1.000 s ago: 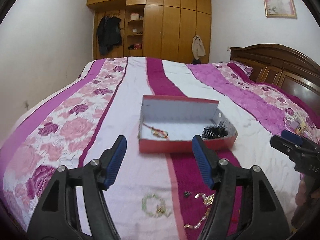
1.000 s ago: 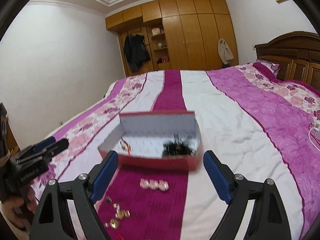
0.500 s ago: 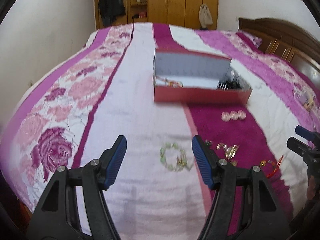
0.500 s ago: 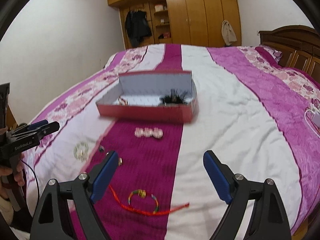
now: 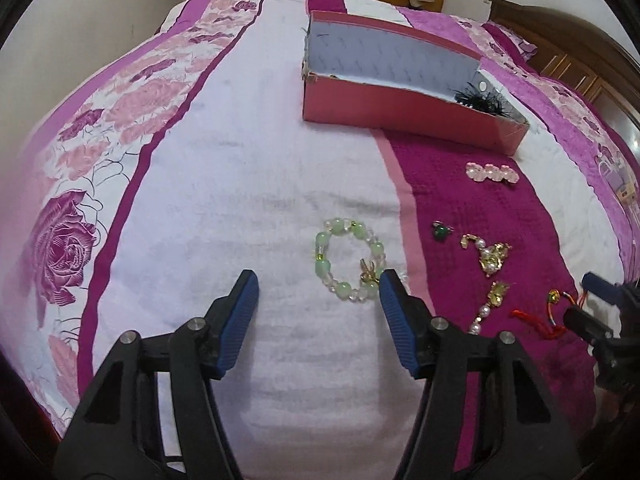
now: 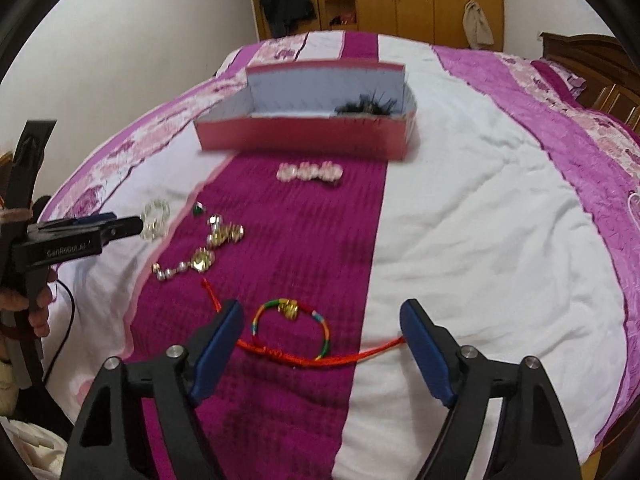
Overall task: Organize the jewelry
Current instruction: 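Grasp the green jade bracelet with the left tool while the right tool grasps the rainbow bracelet, then carry both bracelets into the pink shoebox and open both tools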
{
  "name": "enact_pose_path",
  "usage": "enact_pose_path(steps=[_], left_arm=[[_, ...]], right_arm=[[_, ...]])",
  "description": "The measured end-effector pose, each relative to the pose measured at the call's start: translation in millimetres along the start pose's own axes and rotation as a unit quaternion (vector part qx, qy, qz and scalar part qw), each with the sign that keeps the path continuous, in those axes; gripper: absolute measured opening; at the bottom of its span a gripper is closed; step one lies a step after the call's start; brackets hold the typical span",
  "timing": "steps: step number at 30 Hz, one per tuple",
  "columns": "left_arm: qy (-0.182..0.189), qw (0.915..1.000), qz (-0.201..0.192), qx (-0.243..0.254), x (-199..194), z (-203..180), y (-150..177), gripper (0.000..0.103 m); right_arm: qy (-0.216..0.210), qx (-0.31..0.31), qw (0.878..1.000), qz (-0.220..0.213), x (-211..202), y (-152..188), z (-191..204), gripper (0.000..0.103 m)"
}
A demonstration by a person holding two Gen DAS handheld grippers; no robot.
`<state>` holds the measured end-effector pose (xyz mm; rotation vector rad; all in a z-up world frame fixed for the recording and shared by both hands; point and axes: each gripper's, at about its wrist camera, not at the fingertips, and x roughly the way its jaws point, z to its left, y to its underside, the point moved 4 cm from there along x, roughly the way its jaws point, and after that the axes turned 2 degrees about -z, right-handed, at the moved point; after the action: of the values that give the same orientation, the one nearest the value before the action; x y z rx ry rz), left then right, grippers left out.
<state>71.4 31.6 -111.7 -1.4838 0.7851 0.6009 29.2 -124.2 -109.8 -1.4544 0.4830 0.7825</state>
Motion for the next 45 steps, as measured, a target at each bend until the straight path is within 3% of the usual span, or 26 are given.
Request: enact_pose_path(steps=[9, 14, 19, 21, 25, 32, 45], left_arm=[[-0.012, 0.9999, 0.002, 0.009, 12.6, -1.0, -2.8, 0.031], [-0.023, 0.9996, 0.011, 0.015, 18.4, -2.3, -2.9, 0.03], [-0.019, 0.9996, 0.009, 0.02, 20.6, -2.2, -4.0, 0.025], [-0.011, 0.9997, 0.008, 0.021, 20.6, -2.6, -4.2, 0.013], [-0.002, 0.9997, 0.008, 0.022, 20.4, -4.3, -4.3, 0.0], [0.014, 0.9998, -0.006, 0.017, 10.8, -5.5, -4.3, 0.0], [0.03, 0.9964, -0.074, 0.027, -22.2, -16.5, -16.6, 0.0]], right_arm=[[0.006, -0.001, 1.0, 0.027, 13.4, 8.1, -1.1, 0.06], [0.01, -0.006, 0.999, 0.034, 18.2, 10.2, -0.9, 0.051], [0.011, -0.01, 0.999, 0.035, 20.0, 10.1, -0.1, 0.034], [0.014, -0.007, 0.999, 0.036, 20.3, 10.2, -1.5, 0.026], [0.01, 0.003, 0.999, 0.039, 20.5, 9.5, -5.6, 0.013], [0.005, 0.013, 0.999, 0.034, 16.8, 7.3, -9.4, 0.008], [-0.002, 0.02, 1.0, -0.008, -0.4, -6.0, -11.3, 0.007]])
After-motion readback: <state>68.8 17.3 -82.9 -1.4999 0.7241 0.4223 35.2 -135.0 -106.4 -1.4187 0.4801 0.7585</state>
